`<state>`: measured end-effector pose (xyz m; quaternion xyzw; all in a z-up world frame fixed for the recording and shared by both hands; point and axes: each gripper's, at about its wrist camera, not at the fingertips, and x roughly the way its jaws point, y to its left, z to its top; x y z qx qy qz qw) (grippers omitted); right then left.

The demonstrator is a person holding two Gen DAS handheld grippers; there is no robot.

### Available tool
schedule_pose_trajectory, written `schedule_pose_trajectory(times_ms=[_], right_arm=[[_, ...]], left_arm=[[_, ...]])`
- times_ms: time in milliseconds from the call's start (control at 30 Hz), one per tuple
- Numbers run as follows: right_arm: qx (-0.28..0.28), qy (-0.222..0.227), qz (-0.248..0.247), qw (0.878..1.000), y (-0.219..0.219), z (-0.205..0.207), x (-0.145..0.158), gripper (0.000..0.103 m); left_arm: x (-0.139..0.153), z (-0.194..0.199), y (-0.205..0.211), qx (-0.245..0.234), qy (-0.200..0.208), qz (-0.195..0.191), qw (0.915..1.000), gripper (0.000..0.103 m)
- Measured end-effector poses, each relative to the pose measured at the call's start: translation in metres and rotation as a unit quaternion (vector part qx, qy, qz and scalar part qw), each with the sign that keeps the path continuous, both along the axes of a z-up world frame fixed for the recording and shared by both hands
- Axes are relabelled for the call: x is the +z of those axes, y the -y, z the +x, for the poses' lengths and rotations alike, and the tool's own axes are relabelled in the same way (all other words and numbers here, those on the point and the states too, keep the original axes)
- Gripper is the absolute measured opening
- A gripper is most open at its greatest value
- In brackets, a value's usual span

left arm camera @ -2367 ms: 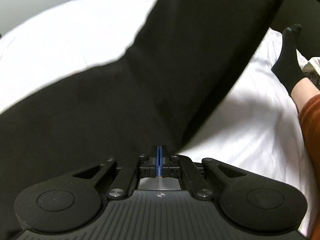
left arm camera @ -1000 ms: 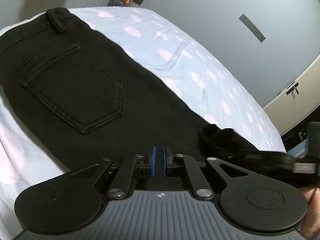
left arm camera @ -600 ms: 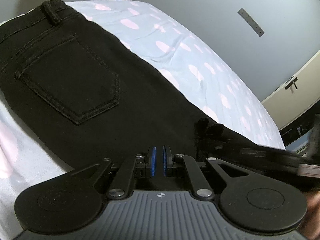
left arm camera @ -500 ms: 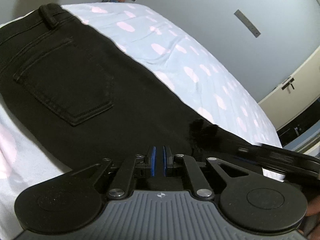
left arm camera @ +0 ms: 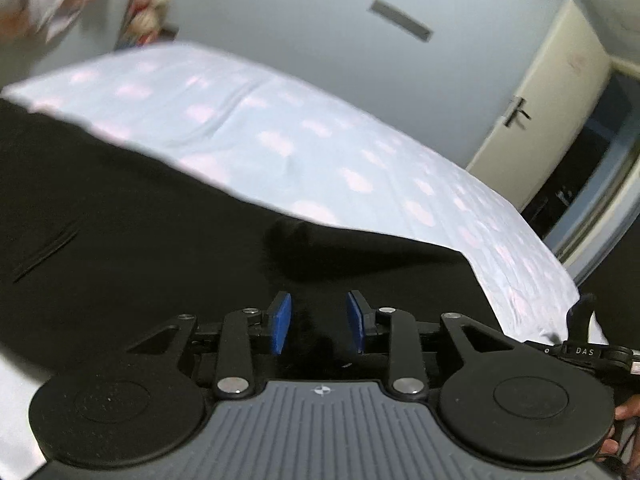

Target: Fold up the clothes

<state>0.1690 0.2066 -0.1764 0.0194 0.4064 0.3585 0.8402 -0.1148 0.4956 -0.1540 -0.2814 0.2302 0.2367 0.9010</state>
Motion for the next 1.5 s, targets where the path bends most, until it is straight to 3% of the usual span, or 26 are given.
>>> schedule_pose_trajectory(times_ms=[133, 167, 233, 333, 400, 500, 567, 733, 967, 1233, 1333, 1500], right_arm=[[0.042, 0.048, 0.020, 0.998, -0.005, -0.016, -0.003, 0.012], [0.059, 0.060, 0.026, 0.996, -0.008, -0.021, -0.003, 0.012], [0.084, 0.066, 0.009, 0.994, -0.018, -0.030, -0.008, 0.011], [0.084, 0.058, -0.037, 0.994, -0.032, -0.028, -0.031, 0.006], [0.088, 0.060, -0.053, 0.993, -0.038, -0.027, -0.045, 0.006], [0.107, 0.105, -0.096, 0.984, -0.052, -0.038, -0.043, 0.005], [0.106, 0.106, -0.102, 0.983, -0.053, -0.039, -0.037, 0.005], [0.111, 0.122, -0.074, 0.983, -0.055, -0.036, -0.001, 0.007], [0.191, 0.121, -0.053, 0.973, -0.133, -0.027, 0.020, 0.010], [0.209, 0.082, -0.082, 0.971, -0.240, -0.019, -0.017, 0.006], [0.200, 0.065, -0.090, 0.973, -0.258, -0.010, -0.031, 0.000], [0.188, 0.067, -0.098, 0.975, -0.281, -0.009, -0.033, 0.000]], left_arm=[[-0.008, 0.026, 0.018, -0.015, -0.027, 0.027, 0.9992, 0.034], [-0.014, 0.031, 0.019, -0.018, -0.044, 0.027, 0.9985, 0.029], [-0.028, 0.041, 0.020, -0.023, -0.088, 0.027, 0.9955, 0.022], [-0.038, 0.042, 0.018, -0.027, -0.106, 0.031, 0.9935, 0.012], [-0.040, 0.040, 0.015, -0.025, -0.107, 0.020, 0.9938, 0.009], [-0.040, 0.035, 0.013, -0.024, -0.101, 0.007, 0.9946, 0.008], [-0.038, 0.033, 0.012, -0.023, -0.099, 0.007, 0.9948, 0.008], [-0.034, 0.033, 0.013, -0.023, -0.106, 0.003, 0.9941, 0.008], [-0.032, 0.037, 0.007, -0.023, -0.111, -0.011, 0.9934, 0.008], [-0.038, 0.035, -0.003, -0.033, -0.098, -0.034, 0.9940, 0.008], [-0.041, 0.035, -0.007, -0.036, -0.094, -0.040, 0.9941, 0.008], [-0.043, 0.035, -0.010, -0.038, -0.090, -0.049, 0.9940, 0.007]])
